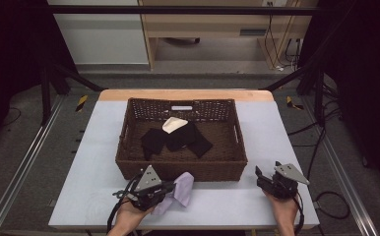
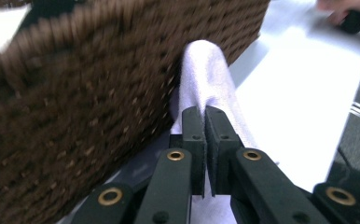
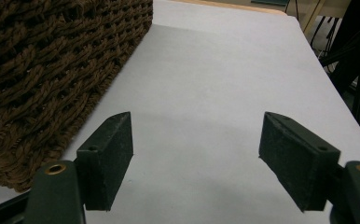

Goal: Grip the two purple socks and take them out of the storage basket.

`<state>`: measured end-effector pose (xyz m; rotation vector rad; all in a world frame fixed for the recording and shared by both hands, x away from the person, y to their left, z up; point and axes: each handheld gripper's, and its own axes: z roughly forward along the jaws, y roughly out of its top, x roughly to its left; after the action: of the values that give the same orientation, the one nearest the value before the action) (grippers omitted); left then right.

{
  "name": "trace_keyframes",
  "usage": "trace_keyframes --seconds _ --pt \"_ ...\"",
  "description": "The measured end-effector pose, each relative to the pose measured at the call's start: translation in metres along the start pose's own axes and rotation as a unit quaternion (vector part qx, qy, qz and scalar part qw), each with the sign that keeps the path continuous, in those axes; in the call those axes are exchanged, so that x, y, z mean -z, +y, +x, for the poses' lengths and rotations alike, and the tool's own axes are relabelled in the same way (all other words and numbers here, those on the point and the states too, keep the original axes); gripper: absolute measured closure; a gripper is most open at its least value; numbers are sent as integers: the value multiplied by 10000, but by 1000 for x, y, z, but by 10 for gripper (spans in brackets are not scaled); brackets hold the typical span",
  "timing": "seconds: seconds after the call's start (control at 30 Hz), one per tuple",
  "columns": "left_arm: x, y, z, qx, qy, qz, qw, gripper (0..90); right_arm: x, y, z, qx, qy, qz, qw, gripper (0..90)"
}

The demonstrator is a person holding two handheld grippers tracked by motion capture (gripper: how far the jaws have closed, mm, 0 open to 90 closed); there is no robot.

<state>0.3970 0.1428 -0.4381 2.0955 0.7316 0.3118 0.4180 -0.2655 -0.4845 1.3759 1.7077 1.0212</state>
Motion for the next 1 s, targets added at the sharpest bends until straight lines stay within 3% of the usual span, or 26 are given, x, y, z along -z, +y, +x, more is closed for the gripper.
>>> trace_keyframes --seconds 0.13,0.33,0.43,0.63,0.83,1.0 --pt "-7 -4 2 14 5 159 9999 853 0 0 0 8 1 4 10000 258" --pt "-10 -7 6 107 33 209 9997 778 -1 0 0 -2 -2 23 10000 251" --pt "-8 -7 7 175 46 194 9996 667 -1 0 0 -3 -4 21 10000 248" --pt "7 -2 11 347 63 -43 9994 543 -1 0 -1 -20 26 23 10000 239" --pt "18 -3 16 377 249 -154 9989 499 -1 0 -1 -26 31 14 10000 236" --pt "33 -16 24 435 494 -217 9976 477 0 0 -1 -56 33 -25 10000 233"
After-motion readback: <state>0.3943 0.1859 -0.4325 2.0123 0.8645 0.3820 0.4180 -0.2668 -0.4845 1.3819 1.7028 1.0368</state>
